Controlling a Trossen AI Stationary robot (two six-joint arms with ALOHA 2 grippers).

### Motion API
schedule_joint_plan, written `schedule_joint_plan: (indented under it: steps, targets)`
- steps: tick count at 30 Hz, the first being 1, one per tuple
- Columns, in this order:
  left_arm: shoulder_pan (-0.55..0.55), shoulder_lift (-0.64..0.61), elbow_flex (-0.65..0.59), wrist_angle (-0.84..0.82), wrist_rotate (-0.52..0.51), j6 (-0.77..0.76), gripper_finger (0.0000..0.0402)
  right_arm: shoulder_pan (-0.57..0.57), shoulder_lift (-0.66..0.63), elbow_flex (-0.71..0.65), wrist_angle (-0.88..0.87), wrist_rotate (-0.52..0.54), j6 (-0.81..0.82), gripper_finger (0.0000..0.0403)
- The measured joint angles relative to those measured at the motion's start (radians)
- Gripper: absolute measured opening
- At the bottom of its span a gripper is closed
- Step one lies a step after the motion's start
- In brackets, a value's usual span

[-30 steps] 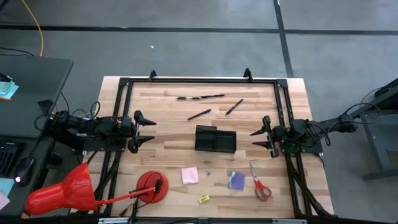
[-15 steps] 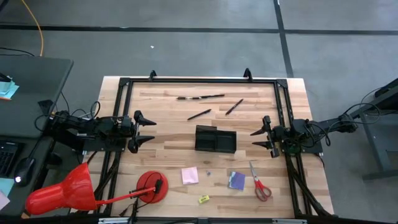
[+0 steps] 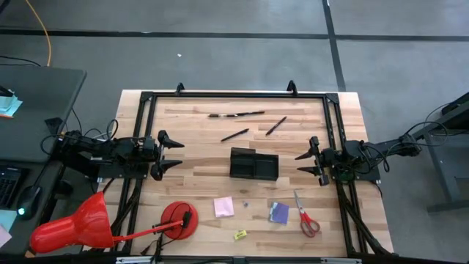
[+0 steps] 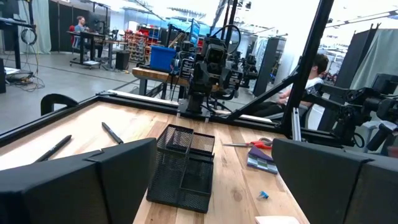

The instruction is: Pick and place office supplies into organizer

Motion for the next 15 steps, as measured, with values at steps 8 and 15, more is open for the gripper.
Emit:
schedule_joint_plan:
  steps: [8, 15]
  targets:
    - [0.000, 0.000, 0.000, 0.002, 0.000, -0.194, 0.0312, 0.000, 0.000, 0.000, 0.000, 0.000, 0.000, 0.0167]
    - [0.000, 0.000, 0.000, 0.004, 0.001, -0.291, 0.0312, 0.001, 0.000, 0.000, 0.134, -0.011, 0.077, 0.0167]
